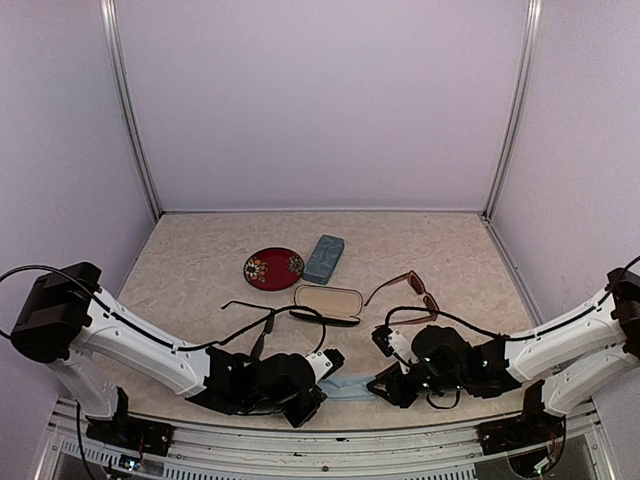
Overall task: Organize the sunglasses
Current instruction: Fold the glasses cleaning cloth at the center of the board.
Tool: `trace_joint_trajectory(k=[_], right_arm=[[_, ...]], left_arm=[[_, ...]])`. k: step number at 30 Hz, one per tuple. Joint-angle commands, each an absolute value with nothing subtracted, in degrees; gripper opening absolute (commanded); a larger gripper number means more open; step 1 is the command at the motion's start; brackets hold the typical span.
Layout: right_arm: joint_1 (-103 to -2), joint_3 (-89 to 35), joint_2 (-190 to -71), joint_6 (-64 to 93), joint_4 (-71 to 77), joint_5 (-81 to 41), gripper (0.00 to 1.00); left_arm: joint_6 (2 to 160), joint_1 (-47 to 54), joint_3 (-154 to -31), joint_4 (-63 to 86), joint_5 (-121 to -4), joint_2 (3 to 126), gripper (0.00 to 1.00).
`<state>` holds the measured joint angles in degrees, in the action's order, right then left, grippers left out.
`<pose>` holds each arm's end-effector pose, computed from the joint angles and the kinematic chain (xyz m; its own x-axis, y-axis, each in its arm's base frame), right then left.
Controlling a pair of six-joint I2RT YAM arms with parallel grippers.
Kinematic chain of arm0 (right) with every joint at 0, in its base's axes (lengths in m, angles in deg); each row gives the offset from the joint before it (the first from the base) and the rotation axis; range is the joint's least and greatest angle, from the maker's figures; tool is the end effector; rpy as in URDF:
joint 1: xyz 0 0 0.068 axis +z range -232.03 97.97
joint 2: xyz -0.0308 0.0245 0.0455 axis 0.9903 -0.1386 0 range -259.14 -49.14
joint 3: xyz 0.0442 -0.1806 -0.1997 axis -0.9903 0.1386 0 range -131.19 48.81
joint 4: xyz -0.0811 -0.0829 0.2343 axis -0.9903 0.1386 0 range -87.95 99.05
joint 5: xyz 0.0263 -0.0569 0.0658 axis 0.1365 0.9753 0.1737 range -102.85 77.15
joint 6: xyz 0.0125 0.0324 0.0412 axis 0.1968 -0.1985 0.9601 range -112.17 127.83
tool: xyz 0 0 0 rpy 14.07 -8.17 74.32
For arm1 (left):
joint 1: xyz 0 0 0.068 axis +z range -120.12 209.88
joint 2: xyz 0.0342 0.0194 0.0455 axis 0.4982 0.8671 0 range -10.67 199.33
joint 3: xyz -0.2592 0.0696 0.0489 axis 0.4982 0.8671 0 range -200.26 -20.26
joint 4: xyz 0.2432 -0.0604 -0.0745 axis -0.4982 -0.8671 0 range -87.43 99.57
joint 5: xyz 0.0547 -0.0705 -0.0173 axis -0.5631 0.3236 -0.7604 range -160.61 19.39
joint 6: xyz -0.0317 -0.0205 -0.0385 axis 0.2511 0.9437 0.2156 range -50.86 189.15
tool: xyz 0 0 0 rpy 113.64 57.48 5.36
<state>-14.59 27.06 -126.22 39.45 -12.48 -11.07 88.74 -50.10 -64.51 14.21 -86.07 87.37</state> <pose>0.0902 0.2144 0.1320 -0.6926 -0.3015 -0.6552 -0.6470 0.6613 0.3796 0.0652 -0.3143 0.1307 -0.4321 0.5879 -0.6838 0.8215 0.5695 -0.0294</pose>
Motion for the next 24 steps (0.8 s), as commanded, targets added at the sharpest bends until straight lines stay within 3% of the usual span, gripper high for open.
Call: trace_joint_trajectory(k=[1,8,24], right_arm=[[-14.1,24.2,-129.0,40.7,-12.2,-10.5,0.33],[-14.1,22.6,-133.3,40.9,-12.6,-11.6,0.31],[-14.1,22.3,-134.3,40.7,-13.2,-12.0,0.04]], left_arm=[[88.0,-50.5,-64.0,15.3,-86.5,87.4,0.12],[87.8,-50.5,-64.1,15.2,-86.9,87.8,0.09],[87.4,-50.0,-64.5,14.9,-87.9,87.7,0.00]])
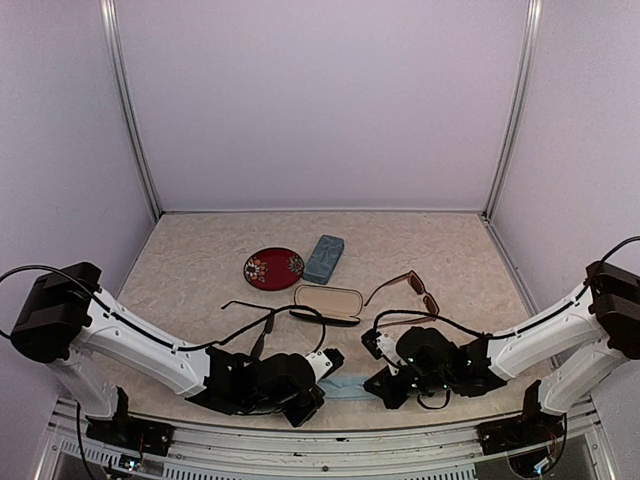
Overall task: Organize the sunglasses
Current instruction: Fold the glasses cleaning cloth at the center of the board.
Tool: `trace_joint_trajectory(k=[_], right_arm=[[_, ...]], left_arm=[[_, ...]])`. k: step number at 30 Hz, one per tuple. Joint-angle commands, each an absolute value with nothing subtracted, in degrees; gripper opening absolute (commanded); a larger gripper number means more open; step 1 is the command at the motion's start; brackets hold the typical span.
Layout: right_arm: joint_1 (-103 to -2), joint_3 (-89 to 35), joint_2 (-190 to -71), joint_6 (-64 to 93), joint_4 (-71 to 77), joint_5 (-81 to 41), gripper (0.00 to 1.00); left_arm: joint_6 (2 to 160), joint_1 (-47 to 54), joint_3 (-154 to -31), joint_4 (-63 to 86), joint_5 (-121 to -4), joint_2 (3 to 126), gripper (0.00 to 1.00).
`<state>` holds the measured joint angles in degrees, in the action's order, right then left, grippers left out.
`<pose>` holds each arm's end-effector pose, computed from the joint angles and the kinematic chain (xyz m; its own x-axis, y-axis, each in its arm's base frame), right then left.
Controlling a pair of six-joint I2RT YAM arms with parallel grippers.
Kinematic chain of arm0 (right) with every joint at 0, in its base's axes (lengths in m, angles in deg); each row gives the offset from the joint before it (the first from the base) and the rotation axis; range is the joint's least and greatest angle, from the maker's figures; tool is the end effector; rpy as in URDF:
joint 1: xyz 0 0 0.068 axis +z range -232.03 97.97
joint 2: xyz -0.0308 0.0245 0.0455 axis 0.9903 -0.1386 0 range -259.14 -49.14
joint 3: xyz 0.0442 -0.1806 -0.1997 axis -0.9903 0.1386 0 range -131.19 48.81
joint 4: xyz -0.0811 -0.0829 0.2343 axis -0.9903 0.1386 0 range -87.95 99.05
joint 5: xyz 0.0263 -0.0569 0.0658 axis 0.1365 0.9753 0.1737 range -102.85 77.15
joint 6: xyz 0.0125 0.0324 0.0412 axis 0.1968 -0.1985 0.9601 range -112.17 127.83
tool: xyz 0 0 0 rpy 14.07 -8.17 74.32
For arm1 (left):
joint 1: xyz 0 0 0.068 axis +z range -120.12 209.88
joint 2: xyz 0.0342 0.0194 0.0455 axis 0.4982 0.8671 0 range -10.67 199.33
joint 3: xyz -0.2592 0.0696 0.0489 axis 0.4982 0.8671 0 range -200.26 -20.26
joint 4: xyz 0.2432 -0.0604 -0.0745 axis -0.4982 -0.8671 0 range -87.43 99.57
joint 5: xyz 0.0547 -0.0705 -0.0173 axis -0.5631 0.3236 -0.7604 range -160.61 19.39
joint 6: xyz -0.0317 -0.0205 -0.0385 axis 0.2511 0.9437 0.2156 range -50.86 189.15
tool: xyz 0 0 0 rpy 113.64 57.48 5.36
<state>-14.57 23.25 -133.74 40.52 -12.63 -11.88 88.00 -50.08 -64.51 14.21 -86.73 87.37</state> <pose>0.0967 0.2316 0.1206 -0.7218 -0.3305 -0.6081 -0.6286 0.6807 0.3762 0.0657 -0.3141 0.1308 -0.4202 0.5930 -0.6869 0.8227 0.5684 -0.0126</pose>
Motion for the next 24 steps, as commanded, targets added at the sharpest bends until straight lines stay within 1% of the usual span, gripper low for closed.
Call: trace_joint_trajectory(k=[1,6,24], right_arm=[[-14.0,22.3,-134.2,40.8,-13.2,-12.0,0.03],[-14.1,22.2,-133.6,40.7,-12.9,-11.8,0.00],[-14.2,21.2,-128.7,40.0,-8.5,-9.3,0.00]], left_arm=[[87.5,-50.0,-64.5,15.0,-87.9,87.6,0.00],[87.3,-49.5,-64.7,15.1,-87.8,87.3,0.00],[85.6,-46.6,-65.3,14.9,-86.4,84.2,0.00]])
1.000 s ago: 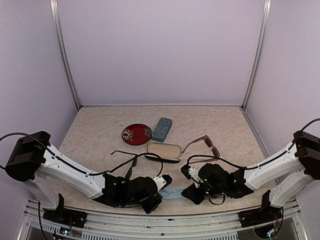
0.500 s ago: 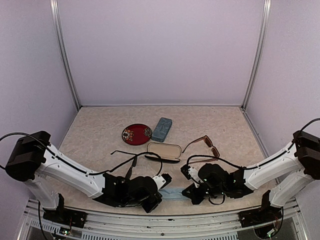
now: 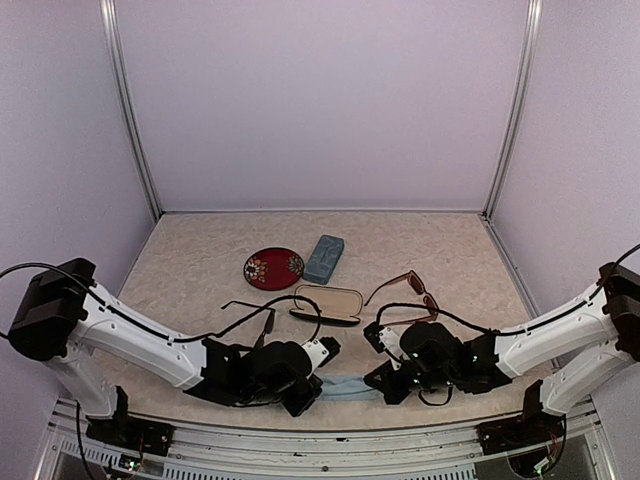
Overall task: Organize the sunglasses
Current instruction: Fold the glasses cleaning cloth at the center of the board.
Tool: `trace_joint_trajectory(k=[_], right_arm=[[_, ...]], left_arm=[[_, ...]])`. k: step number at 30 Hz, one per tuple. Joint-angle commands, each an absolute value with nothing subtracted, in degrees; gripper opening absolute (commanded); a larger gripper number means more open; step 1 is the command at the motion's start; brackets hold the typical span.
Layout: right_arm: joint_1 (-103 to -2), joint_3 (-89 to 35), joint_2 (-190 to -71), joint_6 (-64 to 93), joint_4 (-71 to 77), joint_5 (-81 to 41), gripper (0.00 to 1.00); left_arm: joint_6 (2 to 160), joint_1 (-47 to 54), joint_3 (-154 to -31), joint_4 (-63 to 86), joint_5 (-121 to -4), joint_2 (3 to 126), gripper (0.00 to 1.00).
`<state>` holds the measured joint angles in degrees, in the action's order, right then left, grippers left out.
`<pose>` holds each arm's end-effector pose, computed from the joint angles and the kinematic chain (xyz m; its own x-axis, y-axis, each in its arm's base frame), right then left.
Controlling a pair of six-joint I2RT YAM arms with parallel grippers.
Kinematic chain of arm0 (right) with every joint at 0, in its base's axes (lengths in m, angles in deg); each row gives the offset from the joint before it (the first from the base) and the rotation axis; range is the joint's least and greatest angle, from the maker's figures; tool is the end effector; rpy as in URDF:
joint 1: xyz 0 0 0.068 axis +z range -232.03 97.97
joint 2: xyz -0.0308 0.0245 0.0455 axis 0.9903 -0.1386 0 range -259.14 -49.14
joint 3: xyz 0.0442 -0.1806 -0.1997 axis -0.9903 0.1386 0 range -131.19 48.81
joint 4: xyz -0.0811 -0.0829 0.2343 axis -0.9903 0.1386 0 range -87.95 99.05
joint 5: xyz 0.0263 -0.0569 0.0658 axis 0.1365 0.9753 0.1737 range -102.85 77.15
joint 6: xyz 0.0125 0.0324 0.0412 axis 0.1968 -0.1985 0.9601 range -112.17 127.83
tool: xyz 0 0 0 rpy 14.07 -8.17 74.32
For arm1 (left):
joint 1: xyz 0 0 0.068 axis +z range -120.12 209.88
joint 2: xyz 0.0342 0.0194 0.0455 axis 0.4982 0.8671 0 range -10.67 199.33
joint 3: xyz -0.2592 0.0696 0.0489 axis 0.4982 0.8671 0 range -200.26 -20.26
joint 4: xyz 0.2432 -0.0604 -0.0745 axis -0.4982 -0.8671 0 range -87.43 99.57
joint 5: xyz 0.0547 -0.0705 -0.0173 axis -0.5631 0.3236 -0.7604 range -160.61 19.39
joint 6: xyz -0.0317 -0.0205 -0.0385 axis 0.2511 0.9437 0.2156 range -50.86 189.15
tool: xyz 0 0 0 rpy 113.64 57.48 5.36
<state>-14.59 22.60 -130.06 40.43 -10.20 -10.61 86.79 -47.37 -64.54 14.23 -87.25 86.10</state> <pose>0.0970 0.2300 0.1351 -0.7094 -0.3044 -0.6357 -0.6286 0.6812 0.3752 0.0807 -0.3102 0.1377 -0.4262 0.5679 -0.7041 0.8005 0.5993 -0.0012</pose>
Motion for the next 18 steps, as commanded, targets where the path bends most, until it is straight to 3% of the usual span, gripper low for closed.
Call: trace_joint_trajectory(k=[1,7,13,18], right_arm=[[-14.2,21.2,-128.7,40.0,-8.3,-9.2,0.00],[-14.3,21.4,-128.9,40.2,-8.5,-9.2,0.00],[-14.4,21.8,-129.6,40.3,-8.8,-9.2,0.00],[-14.4,21.9,-130.0,40.4,-9.0,-9.2,0.00]], left_arm=[[85.5,-46.4,-65.4,14.9,-86.2,84.2,0.00],[85.6,-45.3,-64.6,15.3,-83.4,84.2,0.00],[87.6,-42.1,-62.4,18.0,-75.5,84.1,0.20],[88.5,-39.8,-61.3,19.1,-70.4,84.8,0.29]])
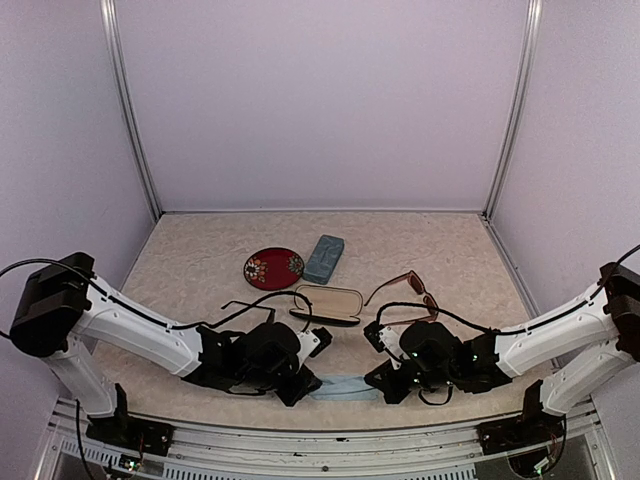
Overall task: Organize the sunglasses
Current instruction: Fold the glasses cleaning cloth at the center of the board.
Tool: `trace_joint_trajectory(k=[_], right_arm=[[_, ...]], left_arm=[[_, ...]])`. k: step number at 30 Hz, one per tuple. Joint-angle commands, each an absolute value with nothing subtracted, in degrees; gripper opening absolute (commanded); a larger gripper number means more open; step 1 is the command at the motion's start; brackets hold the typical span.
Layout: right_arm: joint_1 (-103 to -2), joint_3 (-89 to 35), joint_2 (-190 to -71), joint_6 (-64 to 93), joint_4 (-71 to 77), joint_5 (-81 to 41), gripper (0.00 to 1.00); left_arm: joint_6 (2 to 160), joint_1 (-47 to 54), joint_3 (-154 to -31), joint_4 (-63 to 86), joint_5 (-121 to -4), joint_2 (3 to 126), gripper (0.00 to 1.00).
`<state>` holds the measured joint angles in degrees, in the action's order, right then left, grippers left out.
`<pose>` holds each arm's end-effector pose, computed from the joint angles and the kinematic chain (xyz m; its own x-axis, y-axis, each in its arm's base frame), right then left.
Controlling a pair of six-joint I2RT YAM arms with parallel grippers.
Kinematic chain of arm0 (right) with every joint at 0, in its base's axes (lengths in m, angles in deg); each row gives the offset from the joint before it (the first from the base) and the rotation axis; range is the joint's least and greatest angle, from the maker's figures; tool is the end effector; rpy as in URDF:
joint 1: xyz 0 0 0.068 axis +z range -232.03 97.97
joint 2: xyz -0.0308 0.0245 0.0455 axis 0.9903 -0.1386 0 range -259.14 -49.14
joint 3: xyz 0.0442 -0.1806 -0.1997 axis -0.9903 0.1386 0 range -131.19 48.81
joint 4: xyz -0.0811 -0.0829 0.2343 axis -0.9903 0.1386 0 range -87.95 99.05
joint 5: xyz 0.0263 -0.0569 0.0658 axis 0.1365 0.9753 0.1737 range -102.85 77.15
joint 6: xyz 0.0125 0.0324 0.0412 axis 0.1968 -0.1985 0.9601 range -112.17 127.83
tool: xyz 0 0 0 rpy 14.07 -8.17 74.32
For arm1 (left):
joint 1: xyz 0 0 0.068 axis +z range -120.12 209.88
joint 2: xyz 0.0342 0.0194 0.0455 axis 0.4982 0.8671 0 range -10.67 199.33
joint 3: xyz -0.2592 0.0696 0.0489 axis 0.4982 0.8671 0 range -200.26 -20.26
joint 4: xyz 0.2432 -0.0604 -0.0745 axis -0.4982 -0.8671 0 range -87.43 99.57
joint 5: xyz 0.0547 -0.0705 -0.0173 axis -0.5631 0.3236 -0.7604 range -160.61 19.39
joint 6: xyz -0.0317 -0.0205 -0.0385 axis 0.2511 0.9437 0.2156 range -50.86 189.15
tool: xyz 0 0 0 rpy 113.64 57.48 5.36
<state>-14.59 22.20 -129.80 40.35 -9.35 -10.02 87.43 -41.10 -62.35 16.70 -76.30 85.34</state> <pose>0.0975 0.2303 0.1368 -0.7075 -0.3037 -0.6381 -0.6263 0.6877 0.3672 0.1061 -0.2969 0.1336 -0.5137 0.5324 -0.6728 0.7977 0.5850 -0.1462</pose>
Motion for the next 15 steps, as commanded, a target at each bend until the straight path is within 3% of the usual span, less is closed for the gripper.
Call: trace_joint_trajectory(k=[1,15], right_arm=[[-14.4,22.0,-130.1,40.4,-9.1,-9.2,0.00],[-14.4,24.0,-129.8,41.7,-10.4,-9.2,0.00]], left_arm=[[88.5,-39.6,-61.3,19.3,-69.8,85.0,0.30],[88.6,-39.1,-61.5,20.8,-67.7,87.3,0.25]])
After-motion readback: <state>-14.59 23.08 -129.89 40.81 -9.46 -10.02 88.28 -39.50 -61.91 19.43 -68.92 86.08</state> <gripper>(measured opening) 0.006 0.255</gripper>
